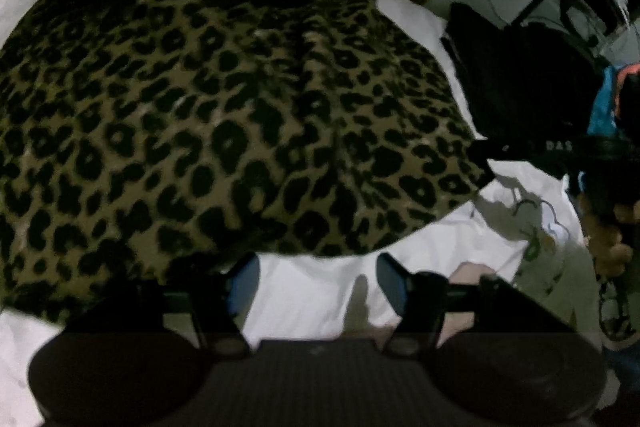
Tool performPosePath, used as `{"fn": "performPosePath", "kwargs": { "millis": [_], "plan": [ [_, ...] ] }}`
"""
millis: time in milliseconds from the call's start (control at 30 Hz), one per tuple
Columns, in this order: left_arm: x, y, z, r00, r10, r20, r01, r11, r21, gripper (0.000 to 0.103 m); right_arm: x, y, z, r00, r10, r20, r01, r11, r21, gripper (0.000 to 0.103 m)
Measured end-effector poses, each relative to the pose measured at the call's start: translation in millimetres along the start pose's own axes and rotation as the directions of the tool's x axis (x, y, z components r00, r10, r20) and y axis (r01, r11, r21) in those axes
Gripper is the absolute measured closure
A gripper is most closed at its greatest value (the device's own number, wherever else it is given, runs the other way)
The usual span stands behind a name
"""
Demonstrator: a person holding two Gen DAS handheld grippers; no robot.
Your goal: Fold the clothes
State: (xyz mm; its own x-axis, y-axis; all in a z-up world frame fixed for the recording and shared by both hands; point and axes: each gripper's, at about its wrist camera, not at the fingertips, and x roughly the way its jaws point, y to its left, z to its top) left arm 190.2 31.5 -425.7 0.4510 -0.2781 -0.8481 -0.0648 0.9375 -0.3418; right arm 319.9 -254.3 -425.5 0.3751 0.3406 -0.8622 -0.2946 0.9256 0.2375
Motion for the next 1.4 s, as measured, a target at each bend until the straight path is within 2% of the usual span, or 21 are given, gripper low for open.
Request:
{"fn": "performPosePath", "kwargs": {
  "millis": [67, 167, 233, 300, 400, 500, 533, 567, 667, 967, 1233, 1400],
  "plan": [
    [7, -3, 4, 1.0, -0.014, 0.003, 0.014, 1.0, 0.01, 0.036, 3, -3, 1, 1.0, 0.002, -0.005, -0.002, 1.0, 0.011, 0.043],
    [19, -5, 7, 1.0, -0.015, -0.017, 0.015, 1.0, 0.002, 0.041, 11, -7, 0, 1.0, 0.005, -0.02, -0.005, 1.0, 0.026, 0.043],
    [23, -6, 11, 1.0, -0.024, -0.02, 0.024, 1.0, -0.003, 0.049, 16, -7, -2, 0.999, 0.02, -0.036, -0.018, 0.999, 0.041, 0.043],
    [26, -7, 14, 0.999, -0.032, -0.023, 0.032, 0.999, -0.014, 0.067, 19, -6, -4, 0.998, 0.033, -0.044, -0.032, 0.999, 0.038, 0.043],
    [25, -6, 15, 0.999, -0.04, -0.024, 0.039, 0.999, -0.037, 0.083, 22, -1, -7, 0.998, 0.032, -0.05, -0.031, 0.999, 0.026, 0.043],
    [20, -4, 15, 0.999, -0.047, -0.025, 0.045, 0.998, -0.05, 0.092, 22, -1, -6, 0.998, 0.05, -0.05, -0.048, 0.998, 0.033, 0.054],
    [18, -3, 16, 0.998, -0.051, -0.024, 0.049, 0.997, -0.054, 0.093, 22, -1, -5, 0.997, 0.056, -0.049, -0.054, 0.998, 0.038, 0.062],
    [15, -3, 18, 0.998, -0.055, -0.02, 0.054, 0.997, -0.058, 0.094, 21, -2, -5, 0.997, 0.067, -0.048, -0.065, 0.997, 0.044, 0.074],
    [6, -3, 25, 0.998, -0.069, -0.007, 0.069, 0.995, -0.07, 0.095, 14, -5, -4, 0.995, 0.098, -0.03, -0.096, 0.993, 0.062, 0.092],
    [-15, 2, 47, 0.995, -0.081, 0.063, 0.088, 0.99, -0.114, 0.096, -20, -2, 7, 0.988, 0.135, 0.072, -0.138, 0.989, 0.043, 0.098],
    [-38, 6, 71, 0.986, -0.095, 0.134, 0.114, 0.983, -0.145, 0.097, -48, 4, 43, 0.972, 0.174, 0.155, -0.181, 0.983, 0.033, 0.099],
    [-52, 15, 88, 0.977, -0.075, 0.2, 0.111, 0.978, -0.174, 0.097, -53, 14, 68, 0.96, 0.2, 0.194, -0.207, 0.978, 0.014, 0.099]
  ]
}}
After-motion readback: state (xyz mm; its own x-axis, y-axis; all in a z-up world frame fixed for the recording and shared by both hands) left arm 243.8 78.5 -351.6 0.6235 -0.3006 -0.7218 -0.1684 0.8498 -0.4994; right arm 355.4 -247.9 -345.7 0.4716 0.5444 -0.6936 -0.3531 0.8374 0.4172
